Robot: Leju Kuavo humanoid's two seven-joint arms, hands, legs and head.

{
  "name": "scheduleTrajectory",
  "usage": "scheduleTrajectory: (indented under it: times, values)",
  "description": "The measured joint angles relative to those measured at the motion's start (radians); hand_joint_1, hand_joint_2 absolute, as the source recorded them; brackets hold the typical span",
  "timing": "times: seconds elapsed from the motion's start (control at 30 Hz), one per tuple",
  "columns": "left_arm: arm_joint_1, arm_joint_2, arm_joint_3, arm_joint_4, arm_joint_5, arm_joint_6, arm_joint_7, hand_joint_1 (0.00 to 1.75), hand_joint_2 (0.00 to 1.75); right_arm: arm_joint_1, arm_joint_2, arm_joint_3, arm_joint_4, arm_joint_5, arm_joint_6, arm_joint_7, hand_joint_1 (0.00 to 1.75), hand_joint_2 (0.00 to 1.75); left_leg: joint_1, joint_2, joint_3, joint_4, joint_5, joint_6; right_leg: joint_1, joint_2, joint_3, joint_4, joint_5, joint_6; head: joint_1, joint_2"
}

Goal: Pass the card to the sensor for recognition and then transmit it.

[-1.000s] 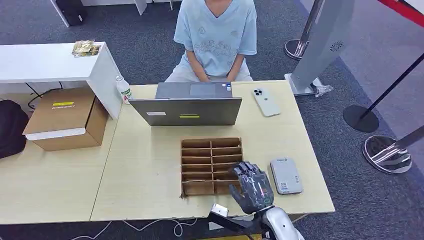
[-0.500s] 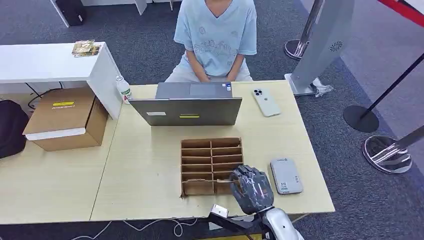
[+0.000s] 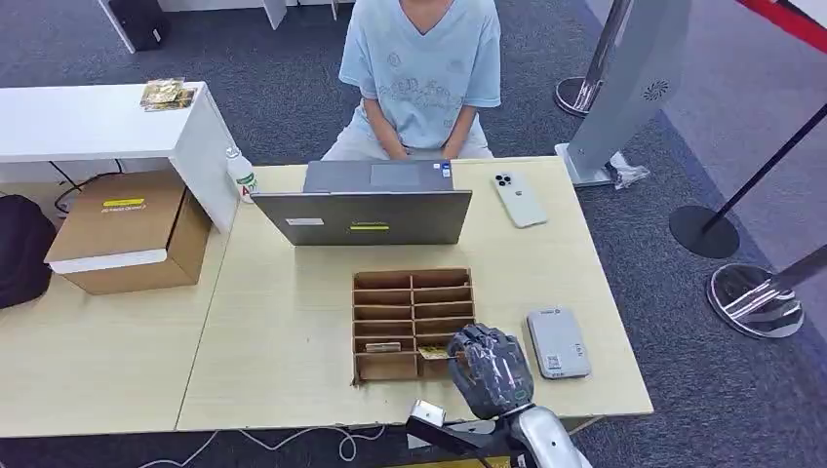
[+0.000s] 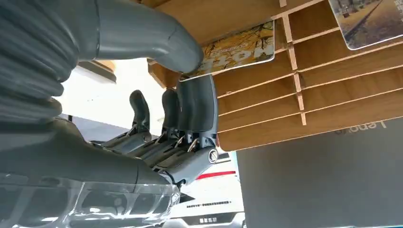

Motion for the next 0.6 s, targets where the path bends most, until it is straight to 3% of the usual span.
scheduleTrajectory:
  times: [0.23, 0.27, 0.4, 0.6]
  values:
    - [0.000, -0.002, 0.000, 0.000, 0.000, 0.001, 0.000, 0.00, 1.75, 0.000, 0.000, 0.000, 0.000, 0.000, 0.000, 0.000, 1.34, 1.75, 0.000, 0.000, 0.000, 0.000, 0.000, 0.000, 0.000, 0.000, 0.000, 0.000, 0.000, 0.000, 0.000, 0.000]
    - [0.000, -0.003, 0.000, 0.000, 0.000, 0.001, 0.000, 0.00, 1.75, 0.000, 0.000, 0.000, 0.000, 0.000, 0.000, 0.000, 1.45, 1.75, 0.000, 0.000, 0.000, 0.000, 0.000, 0.000, 0.000, 0.000, 0.000, 0.000, 0.000, 0.000, 0.000, 0.000]
    - [0.000, -0.003, 0.000, 0.000, 0.000, 0.001, 0.000, 0.00, 1.75, 0.000, 0.000, 0.000, 0.000, 0.000, 0.000, 0.000, 1.59, 1.75, 0.000, 0.000, 0.000, 0.000, 0.000, 0.000, 0.000, 0.000, 0.000, 0.000, 0.000, 0.000, 0.000, 0.000]
    - [0.001, -0.003, 0.000, 0.000, 0.000, 0.001, -0.002, 0.00, 1.75, 0.000, 0.002, 0.000, -0.003, -0.001, -0.002, 0.000, 1.69, 1.75, 0.000, 0.000, 0.000, 0.000, 0.000, 0.000, 0.000, 0.000, 0.000, 0.000, 0.000, 0.000, 0.000, 0.000]
